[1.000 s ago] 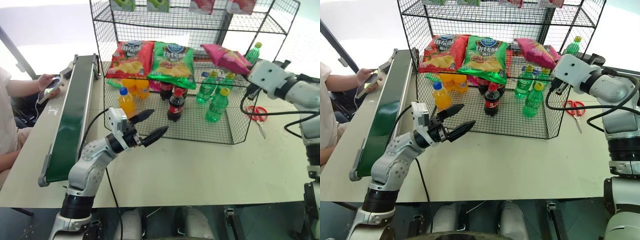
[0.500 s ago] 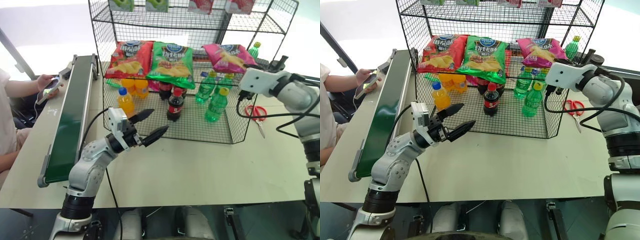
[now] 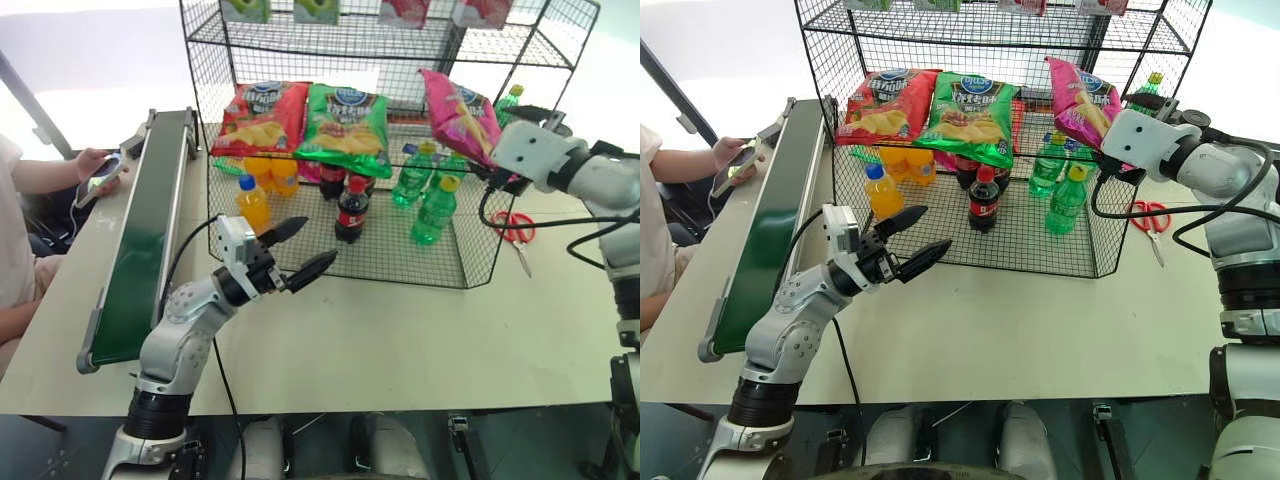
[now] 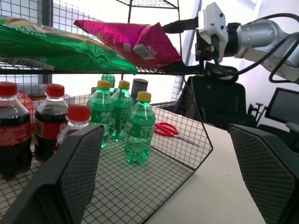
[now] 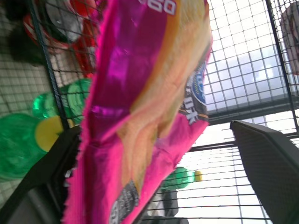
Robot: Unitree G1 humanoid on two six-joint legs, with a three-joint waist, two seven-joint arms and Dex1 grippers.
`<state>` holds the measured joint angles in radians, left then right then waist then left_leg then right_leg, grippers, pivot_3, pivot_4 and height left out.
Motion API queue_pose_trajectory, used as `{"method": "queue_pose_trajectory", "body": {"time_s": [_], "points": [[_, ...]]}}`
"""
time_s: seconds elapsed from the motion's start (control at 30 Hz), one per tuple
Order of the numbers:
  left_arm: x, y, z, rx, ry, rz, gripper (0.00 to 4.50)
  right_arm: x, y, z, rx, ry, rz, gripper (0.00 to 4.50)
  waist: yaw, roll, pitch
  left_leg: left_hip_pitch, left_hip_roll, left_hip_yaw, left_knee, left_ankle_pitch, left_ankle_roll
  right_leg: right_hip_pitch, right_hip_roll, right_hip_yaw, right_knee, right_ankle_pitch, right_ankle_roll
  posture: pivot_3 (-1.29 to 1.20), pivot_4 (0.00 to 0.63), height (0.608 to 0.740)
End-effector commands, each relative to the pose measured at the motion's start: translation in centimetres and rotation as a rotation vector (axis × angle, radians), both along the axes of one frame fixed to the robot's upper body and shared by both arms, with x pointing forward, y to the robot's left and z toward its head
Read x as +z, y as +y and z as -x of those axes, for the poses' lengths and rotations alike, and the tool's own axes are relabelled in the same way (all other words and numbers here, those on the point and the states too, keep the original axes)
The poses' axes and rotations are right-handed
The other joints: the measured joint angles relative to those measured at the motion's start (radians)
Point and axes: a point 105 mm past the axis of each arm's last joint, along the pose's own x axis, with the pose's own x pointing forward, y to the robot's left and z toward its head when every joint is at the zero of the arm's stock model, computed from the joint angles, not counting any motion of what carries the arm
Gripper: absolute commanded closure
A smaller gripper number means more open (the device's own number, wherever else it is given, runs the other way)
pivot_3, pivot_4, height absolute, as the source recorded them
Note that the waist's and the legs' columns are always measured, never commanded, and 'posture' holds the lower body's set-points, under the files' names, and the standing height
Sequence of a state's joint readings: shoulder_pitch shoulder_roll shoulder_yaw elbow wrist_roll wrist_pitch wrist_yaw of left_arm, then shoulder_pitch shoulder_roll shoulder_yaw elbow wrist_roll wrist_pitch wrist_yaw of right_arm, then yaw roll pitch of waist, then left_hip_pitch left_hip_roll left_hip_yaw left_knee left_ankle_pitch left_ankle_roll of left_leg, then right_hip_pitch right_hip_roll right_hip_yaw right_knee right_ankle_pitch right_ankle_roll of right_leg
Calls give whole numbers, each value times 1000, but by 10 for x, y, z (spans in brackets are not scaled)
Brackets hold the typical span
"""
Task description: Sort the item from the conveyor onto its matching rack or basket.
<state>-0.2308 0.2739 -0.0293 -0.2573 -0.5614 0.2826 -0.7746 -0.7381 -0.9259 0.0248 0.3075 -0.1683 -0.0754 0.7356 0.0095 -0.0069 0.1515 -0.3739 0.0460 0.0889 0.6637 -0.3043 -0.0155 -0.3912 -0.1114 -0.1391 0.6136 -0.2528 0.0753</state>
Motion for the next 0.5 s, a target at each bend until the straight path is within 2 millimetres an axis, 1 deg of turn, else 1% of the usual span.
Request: {"method": "queue_pose_trajectory", "body": {"time_s": [0.03, 0.1, 0.17, 0.27, 0.3, 0.33, 0.4, 0.47, 0.5], "points": [[8, -5, 4, -17, -49, -3, 0, 16, 9, 14, 74, 21, -99, 75, 0, 0, 0, 0, 0, 0, 0, 0, 0, 0, 0, 0, 0, 0, 0, 0, 150, 740], [8, -6, 4, -19, -49, -2, 0, 12, 13, 18, 97, 50, -112, 75, 0, 0, 0, 0, 0, 0, 0, 0, 0, 0, 0, 0, 0, 0, 0, 0, 150, 740], [8, -6, 4, -19, -50, -6, 0, 8, 20, 23, 138, 91, -181, 75, 1, 0, 0, 0, 0, 0, 0, 0, 0, 0, 0, 0, 0, 0, 0, 0, 150, 740], [7, -3, 3, -11, -50, -12, 0, 11, 34, 35, 223, 96, -231, 75, 2, 0, 0, 0, 0, 0, 0, 0, 1, 0, 0, 0, 0, 0, 0, 0, 150, 740], [6, -1, 3, -3, -49, -19, 0, 12, 40, 42, 269, 107, -274, 75, 2, 0, 0, 0, 0, 0, 0, 0, 1, 0, 0, 0, 0, 0, 0, 0, 150, 740], [5, 2, 2, 7, -50, -36, 0, 15, 46, 49, 321, 125, -353, 75, 2, 0, 0, 0, 0, 0, 0, 0, 1, 0, 0, 0, 0, 0, 0, 0, 150, 740], [3, 11, 1, 30, -54, -78, 0, 26, 53, 68, 420, 136, -556, 75, 2, 0, 0, 0, 1, -1, 0, -1, 1, 0, 0, 0, 0, 0, 0, 0, 150, 740], [4, 24, 0, 53, -55, -127, 0, 24, 49, 86, 471, 180, -675, 75, 4, 0, 0, 0, 1, -1, 0, -3, 5, 0, 0, -1, 0, 0, 0, 0, 150, 740], [5, 31, -1, 69, -53, -155, 0, 19, 48, 96, 489, 203, -697, 75, 8, -1, 0, 0, 1, -2, 0, -3, 6, 0, 0, -1, 0, 0, 0, 0, 150, 740]]}}
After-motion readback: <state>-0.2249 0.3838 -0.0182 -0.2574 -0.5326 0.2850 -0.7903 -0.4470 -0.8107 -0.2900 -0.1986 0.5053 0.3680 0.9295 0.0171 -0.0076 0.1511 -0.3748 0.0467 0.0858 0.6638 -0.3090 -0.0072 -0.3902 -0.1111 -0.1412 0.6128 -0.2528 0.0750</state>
